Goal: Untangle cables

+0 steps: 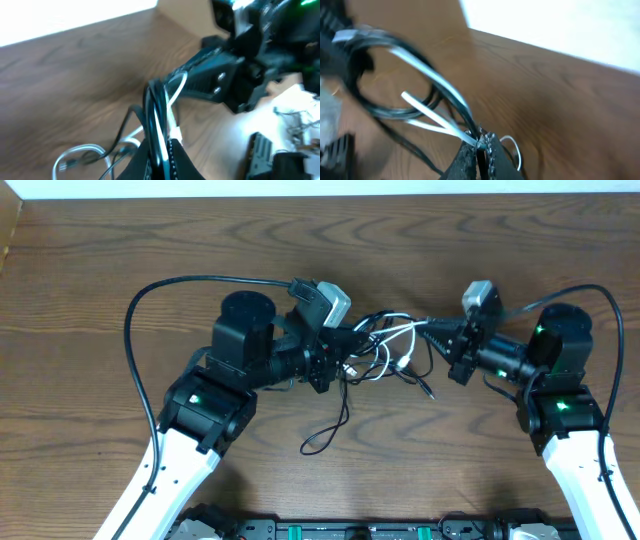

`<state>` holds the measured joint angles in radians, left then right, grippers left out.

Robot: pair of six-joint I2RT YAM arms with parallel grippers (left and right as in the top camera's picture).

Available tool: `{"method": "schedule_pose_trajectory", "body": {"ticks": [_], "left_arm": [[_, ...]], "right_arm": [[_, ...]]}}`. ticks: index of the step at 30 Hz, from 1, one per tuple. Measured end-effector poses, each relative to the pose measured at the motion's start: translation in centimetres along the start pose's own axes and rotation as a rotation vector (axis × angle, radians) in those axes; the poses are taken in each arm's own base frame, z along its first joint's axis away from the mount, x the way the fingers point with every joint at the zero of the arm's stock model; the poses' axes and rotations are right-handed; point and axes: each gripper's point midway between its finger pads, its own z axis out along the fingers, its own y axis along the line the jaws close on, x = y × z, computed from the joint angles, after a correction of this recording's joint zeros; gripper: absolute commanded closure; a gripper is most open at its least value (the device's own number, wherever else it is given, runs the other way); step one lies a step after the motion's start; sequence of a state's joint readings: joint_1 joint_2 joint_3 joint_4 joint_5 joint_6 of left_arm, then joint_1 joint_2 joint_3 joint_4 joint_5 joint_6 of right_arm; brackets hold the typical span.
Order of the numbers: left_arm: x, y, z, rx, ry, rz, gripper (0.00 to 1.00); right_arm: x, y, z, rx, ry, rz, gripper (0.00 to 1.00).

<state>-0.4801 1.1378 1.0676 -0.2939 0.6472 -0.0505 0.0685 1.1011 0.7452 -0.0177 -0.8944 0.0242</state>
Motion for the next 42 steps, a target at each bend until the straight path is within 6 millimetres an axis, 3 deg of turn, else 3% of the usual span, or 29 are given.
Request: {"method": "schedule_pose_trajectory", "body": {"ticks": [8,15,17,22,27,31,42], "left_arm": [[3.7,4.4,-0.7,-0.259,0.13,-0.081,0.92],[4.2,5.9,-1.2,-0.349,0.146,-0.084,0.92],[3.8,5.8,-1.2,-0.346,0.132,-0.078,0.92],[1.2,4.1,-0.4,-0.238,0.038,-0.033,0.92],[-2.0,0.5,0.0,-0.034,-0.079,0.048,0.92],[-3.5,-1.6,-0.2,0.079,-0.133,0.101,0.92],[-6.1,-3.6,-1.0,0.165,-0.238,0.171,0.92]], "right_arm": [[0.7,-4.9,-0.8,0.283,-0.012,0.238,0.99],[0.3,-5.8,-1.1,0.336,-0.04,0.282,0.99],[0.1,-5.7,-1.1,0.331,-0.044,0.276,0.94],[0.2,-4.9,-0.8,0.284,-0.026,0.217,0.76],[1.1,-4.4,-0.7,0.257,0.019,0.16,0.75],[1.5,-3.8,-0.6,0.218,0.042,0.095,0.75],[1.3,1.2,-0.2,-0.079,0.036,-0.15,0.71]]}}
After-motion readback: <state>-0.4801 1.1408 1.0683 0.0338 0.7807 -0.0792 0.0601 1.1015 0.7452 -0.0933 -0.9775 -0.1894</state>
